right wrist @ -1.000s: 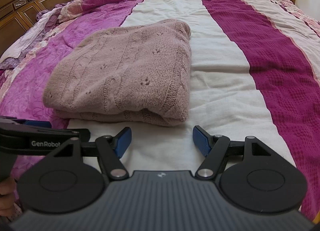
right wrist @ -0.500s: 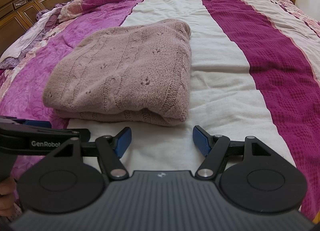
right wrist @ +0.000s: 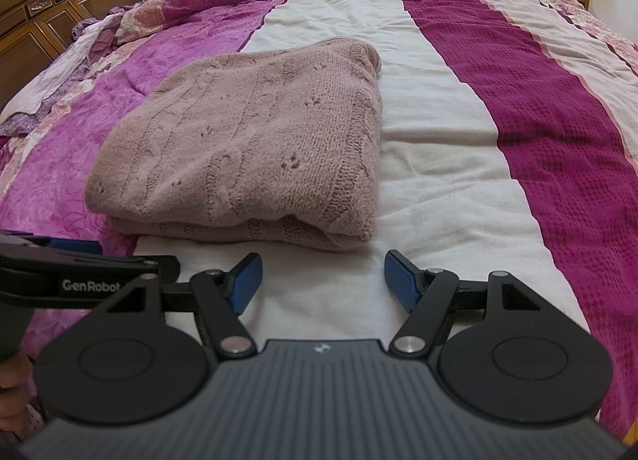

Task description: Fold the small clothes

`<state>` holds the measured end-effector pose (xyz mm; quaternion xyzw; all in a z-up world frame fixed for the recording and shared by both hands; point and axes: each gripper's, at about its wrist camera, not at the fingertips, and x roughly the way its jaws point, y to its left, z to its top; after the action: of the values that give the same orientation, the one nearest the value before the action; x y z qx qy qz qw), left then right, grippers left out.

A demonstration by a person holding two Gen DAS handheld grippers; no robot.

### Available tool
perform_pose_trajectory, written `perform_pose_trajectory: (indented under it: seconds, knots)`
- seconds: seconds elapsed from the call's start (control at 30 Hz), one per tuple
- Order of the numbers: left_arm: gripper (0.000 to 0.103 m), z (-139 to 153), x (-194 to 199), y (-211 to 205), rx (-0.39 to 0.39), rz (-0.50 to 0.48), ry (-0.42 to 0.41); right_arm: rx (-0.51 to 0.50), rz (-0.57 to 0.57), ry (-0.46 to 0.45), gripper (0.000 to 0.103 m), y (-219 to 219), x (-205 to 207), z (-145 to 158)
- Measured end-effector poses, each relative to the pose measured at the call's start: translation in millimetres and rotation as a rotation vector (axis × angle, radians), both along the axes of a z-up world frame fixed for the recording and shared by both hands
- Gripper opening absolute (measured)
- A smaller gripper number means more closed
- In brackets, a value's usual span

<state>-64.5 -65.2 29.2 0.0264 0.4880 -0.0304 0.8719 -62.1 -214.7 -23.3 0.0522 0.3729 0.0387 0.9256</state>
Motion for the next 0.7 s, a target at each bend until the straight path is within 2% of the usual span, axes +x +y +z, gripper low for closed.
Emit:
perform_pose_trajectory:
  seconds: [0.7]
  knots:
    - [0.089, -0.5, -0.9, 0.6, -0.006, 0.000, 0.003, -0.001, 0.000, 0.000, 0.070, 0.4, 0.0, 0.1]
